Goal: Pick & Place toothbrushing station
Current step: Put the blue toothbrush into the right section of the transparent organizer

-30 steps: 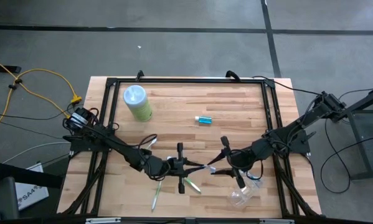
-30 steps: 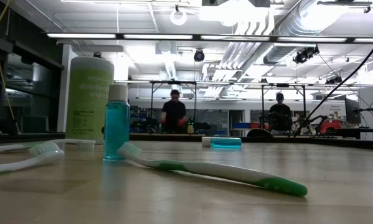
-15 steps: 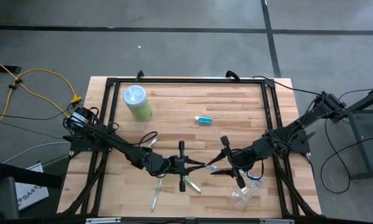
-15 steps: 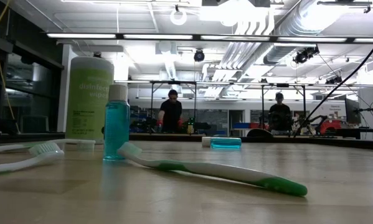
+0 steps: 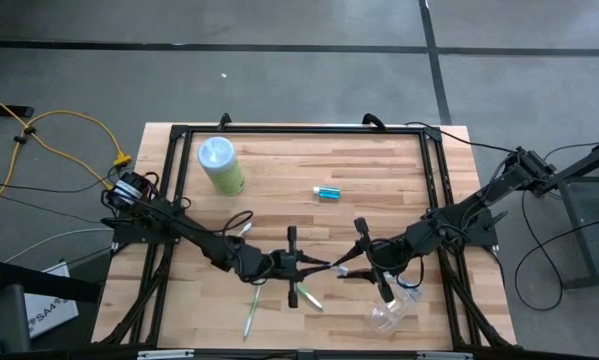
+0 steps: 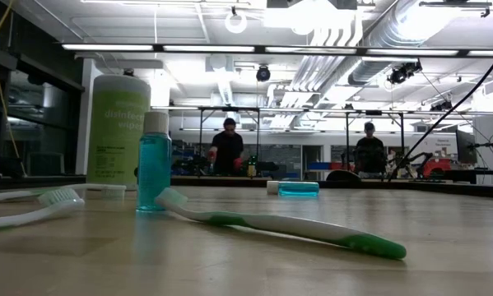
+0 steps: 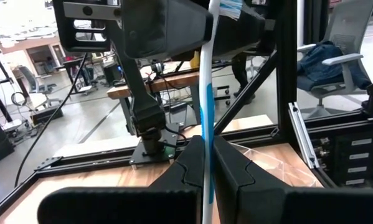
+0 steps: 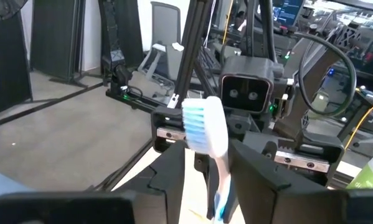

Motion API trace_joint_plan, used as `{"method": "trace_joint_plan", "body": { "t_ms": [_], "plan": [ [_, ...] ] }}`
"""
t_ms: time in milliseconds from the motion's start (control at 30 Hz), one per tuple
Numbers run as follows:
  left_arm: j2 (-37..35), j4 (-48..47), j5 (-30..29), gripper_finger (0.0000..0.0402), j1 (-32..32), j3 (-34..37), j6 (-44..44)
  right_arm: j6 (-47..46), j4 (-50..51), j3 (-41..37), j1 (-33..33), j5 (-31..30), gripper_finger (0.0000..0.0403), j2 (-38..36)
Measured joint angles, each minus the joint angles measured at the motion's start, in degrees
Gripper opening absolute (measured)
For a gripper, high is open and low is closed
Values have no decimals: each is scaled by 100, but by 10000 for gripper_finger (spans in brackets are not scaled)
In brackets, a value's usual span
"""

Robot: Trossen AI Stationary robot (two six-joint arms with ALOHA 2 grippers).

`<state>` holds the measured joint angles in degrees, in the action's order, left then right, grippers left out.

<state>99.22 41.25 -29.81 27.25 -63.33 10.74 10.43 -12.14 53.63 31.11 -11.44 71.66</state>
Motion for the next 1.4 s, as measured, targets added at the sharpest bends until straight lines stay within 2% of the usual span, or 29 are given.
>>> {"method": "trace_joint_plan", "body": {
  "t_ms": [200,733,1033,1167,1400],
  "plan": [
    [0,67,252,3,-53,0,-2,1,-24,0,-2,0,91,2],
    [0,117,248,3,-51,0,20,1,9,0,-2,-3,69,2],
    [0,118,406,4,-51,0,-8,62,7,4,-57,-9,13,2],
    [0,116,526,18,-51,0,-49,67,9,4,-52,-11,12,2],
    [0,78,545,66,-49,0,67,-87,210,4,-50,13,7,4]
  ]
}}
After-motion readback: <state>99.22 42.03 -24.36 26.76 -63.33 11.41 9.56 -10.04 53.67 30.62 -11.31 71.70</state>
